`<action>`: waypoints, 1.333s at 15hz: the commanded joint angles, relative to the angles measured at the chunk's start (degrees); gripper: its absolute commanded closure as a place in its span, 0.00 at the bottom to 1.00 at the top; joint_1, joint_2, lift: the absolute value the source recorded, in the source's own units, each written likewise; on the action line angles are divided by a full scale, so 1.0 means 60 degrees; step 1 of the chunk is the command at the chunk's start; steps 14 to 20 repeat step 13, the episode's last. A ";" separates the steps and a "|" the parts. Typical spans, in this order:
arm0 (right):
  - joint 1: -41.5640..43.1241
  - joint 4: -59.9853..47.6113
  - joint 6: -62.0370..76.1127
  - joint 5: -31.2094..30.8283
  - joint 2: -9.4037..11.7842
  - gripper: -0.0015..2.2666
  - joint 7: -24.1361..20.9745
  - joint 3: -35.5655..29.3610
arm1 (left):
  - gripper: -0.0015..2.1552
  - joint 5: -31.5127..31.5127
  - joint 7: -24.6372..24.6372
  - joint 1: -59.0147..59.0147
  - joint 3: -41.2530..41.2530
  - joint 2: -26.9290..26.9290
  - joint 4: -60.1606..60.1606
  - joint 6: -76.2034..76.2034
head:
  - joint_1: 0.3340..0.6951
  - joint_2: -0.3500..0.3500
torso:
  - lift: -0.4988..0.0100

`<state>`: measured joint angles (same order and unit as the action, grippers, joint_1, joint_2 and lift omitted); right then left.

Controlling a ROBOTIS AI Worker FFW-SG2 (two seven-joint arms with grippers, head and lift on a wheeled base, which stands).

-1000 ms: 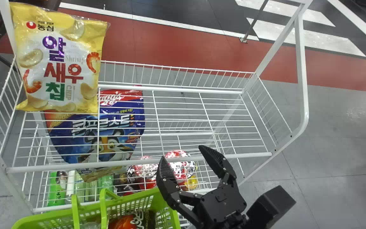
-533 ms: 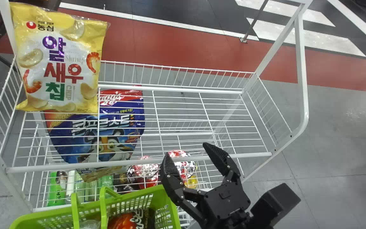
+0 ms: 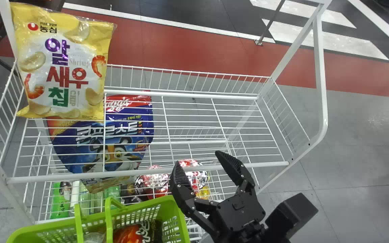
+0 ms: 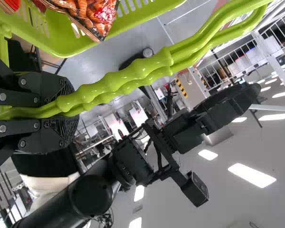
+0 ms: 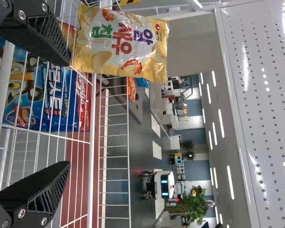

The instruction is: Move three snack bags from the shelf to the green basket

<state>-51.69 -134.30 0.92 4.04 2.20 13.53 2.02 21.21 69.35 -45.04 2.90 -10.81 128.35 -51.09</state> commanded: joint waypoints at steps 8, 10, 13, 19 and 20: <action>0.0045 0.0059 0.0058 0.0044 0.0015 0.03 0.0000 0.0000 | 0.73 -0.0049 0.0000 -0.0053 0.0015 0.0000 0.0098 -0.0003 | 1.00 0.00 | 0.89; 0.0045 0.0059 0.0058 0.0044 0.0015 0.03 0.0000 -0.0029 | 0.73 -0.0049 0.0000 -0.0053 0.0015 0.0000 0.0098 -0.0003 | 1.00 0.00 | 0.89; 0.0030 0.0073 0.0058 0.0059 0.0015 0.03 0.0015 -0.0073 | 0.73 -0.0063 -0.0015 -0.0053 0.0030 -0.0015 0.0098 -0.0003 | 1.00 0.00 | 0.89; 0.0030 0.0073 0.0058 0.0059 0.0015 0.03 0.0015 -0.0073 | 0.73 -0.0063 -0.0015 -0.0053 0.0030 -0.0015 0.0098 -0.0003 | 1.00 0.00 | 0.89; 0.0030 0.0073 0.0058 0.0059 0.0015 0.03 0.0015 -0.0073 | 0.73 -0.0063 -0.0015 -0.0053 0.0030 -0.0015 0.0098 -0.0003 | 1.00 0.00 | 0.89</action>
